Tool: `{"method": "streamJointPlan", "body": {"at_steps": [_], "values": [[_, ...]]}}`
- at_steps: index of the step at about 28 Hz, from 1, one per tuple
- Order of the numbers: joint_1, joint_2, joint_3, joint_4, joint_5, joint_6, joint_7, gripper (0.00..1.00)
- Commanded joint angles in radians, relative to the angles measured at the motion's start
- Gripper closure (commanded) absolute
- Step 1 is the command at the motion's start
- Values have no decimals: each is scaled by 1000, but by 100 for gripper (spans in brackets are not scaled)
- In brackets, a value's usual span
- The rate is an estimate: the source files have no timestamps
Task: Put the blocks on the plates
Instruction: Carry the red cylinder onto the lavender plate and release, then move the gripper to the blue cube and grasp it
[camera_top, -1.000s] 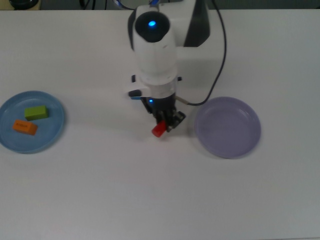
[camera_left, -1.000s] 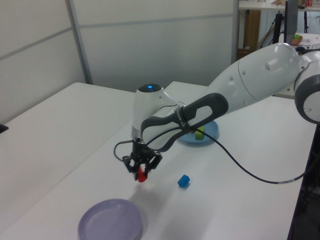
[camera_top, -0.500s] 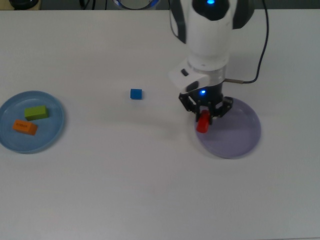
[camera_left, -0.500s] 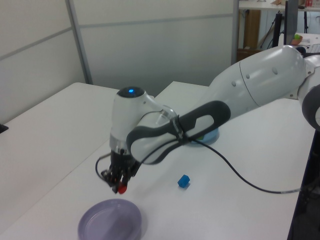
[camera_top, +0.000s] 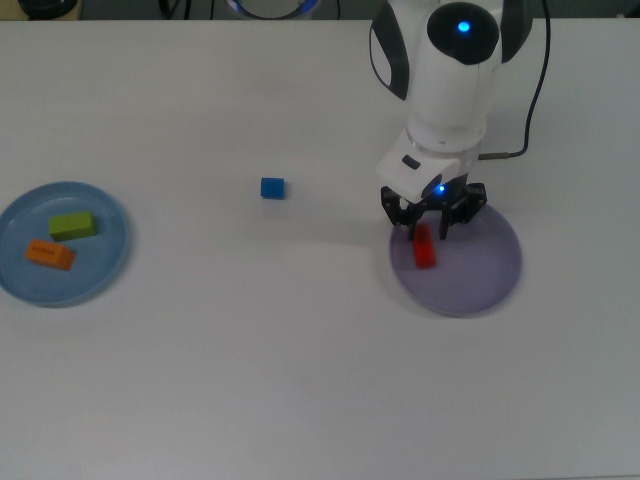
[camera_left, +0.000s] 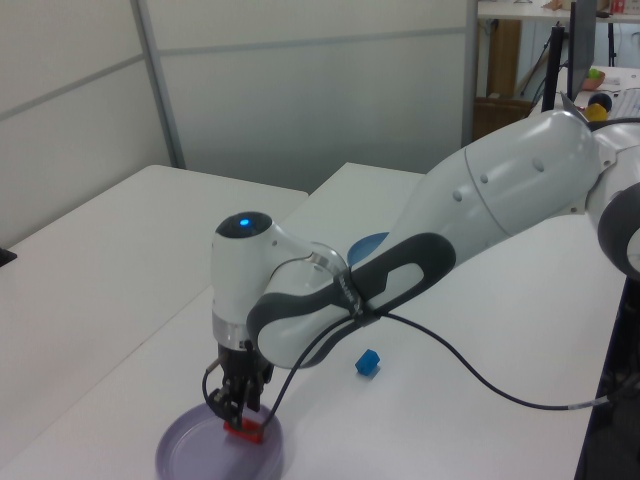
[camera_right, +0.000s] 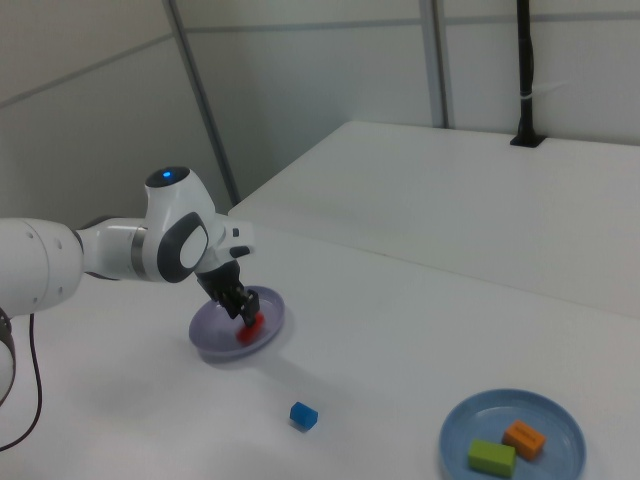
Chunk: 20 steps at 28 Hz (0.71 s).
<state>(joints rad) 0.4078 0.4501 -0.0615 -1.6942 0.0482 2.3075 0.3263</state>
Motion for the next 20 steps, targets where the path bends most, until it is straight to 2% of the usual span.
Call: {"method": "streamJointPlan", "body": {"at_steps": [1,3,8,13,15,20], "values": [[19,21,6,4,-48,-23,-13,47],[25,25,6,2,-54,-23,-12,40],[29,10,6,5,-47,-34,-6,38],[6,-65,-7,7,-37,-112,5,29],[-13,-99,-9,7,-36,-158,4,28],[-35,-122,-18,7,-53,-236,-12,28]]}}
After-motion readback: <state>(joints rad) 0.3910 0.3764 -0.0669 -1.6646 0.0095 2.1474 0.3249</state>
